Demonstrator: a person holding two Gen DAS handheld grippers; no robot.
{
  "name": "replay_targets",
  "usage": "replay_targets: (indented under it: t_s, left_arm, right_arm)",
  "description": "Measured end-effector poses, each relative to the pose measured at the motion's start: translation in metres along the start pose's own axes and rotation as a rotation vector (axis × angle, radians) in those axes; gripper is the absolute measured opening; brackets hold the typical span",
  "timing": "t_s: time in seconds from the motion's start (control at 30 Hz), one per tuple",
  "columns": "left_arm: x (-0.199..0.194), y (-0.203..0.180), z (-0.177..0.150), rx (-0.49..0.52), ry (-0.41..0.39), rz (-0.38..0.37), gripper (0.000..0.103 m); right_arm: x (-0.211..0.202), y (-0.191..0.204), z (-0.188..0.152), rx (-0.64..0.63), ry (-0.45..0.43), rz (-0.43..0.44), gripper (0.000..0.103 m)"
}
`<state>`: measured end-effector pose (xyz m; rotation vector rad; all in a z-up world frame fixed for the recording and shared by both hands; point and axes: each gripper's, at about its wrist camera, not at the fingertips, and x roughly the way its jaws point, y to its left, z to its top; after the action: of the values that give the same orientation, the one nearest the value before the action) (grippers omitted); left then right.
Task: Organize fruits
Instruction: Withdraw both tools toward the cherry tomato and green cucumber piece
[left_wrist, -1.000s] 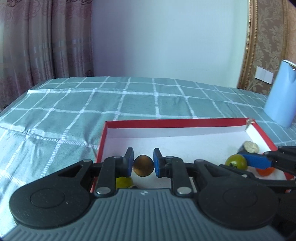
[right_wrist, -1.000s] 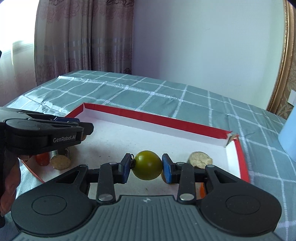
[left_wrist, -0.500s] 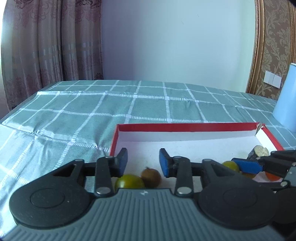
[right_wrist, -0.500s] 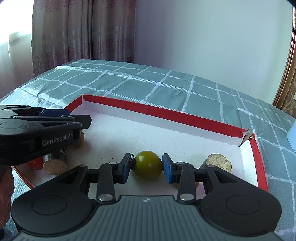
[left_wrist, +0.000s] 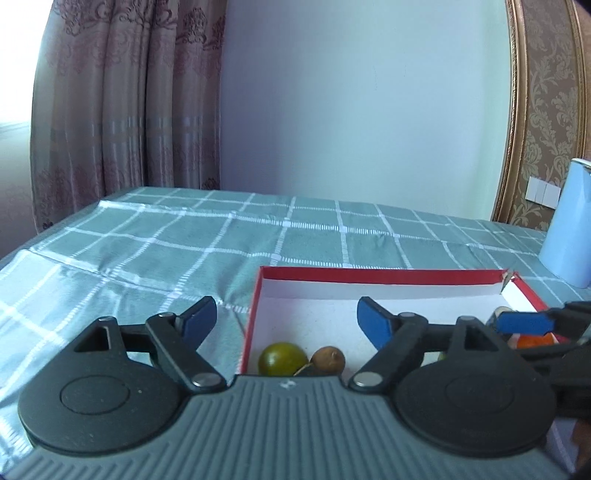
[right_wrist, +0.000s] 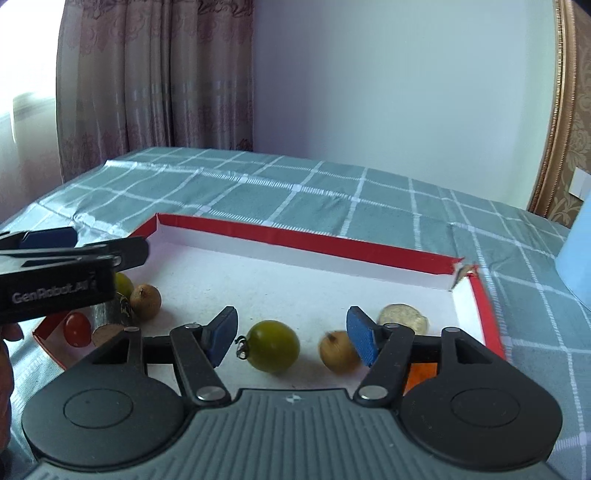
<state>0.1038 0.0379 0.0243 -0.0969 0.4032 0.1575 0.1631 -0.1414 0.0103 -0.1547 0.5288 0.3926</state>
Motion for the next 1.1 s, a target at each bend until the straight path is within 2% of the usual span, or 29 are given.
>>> replay_targets:
  t_s: [0.1, 0.17, 0.33, 0.47, 0.67, 0.93, 1.1]
  left_arm:
    - [-0.023, 0.007, -0.008, -0.002, -0.040, -0.023, 0.088]
    - [-0.038, 0.011, -0.015, 0.004, -0.053, -0.055, 0.089]
    - [-0.065, 0.013, -0.031, 0.007, -0.037, -0.175, 0.090]
    - [-0.080, 0.008, -0.045, 0.017, -0.018, -0.267, 0.092]
    - [-0.088, -0.016, -0.059, 0.144, 0.002, -0.263, 0.093]
    - [-0.076, -0.019, -0.064, 0.127, 0.114, -0.228, 0.094]
    - [-0.077, -0.026, -0.069, 0.165, 0.141, -0.210, 0.095]
  right_arm:
    - [-0.023, -0.011, -0.009, 0.021, -0.040, -0.020, 0.065]
    - [-0.042, -0.020, -0.016, 0.048, -0.061, -0.002, 0.065]
    - [-0.086, -0.044, -0.038, 0.137, -0.133, 0.052, 0.068]
    - [-0.097, -0.055, -0.061, 0.174, -0.143, 0.023, 0.068]
    - [-0.093, -0.061, -0.071, 0.213, -0.102, 0.040, 0.068]
    - [-0.087, -0.054, -0.075, 0.181, -0.062, 0.026, 0.069]
    - [-0.085, -0.053, -0.076, 0.175, -0.050, 0.028, 0.069]
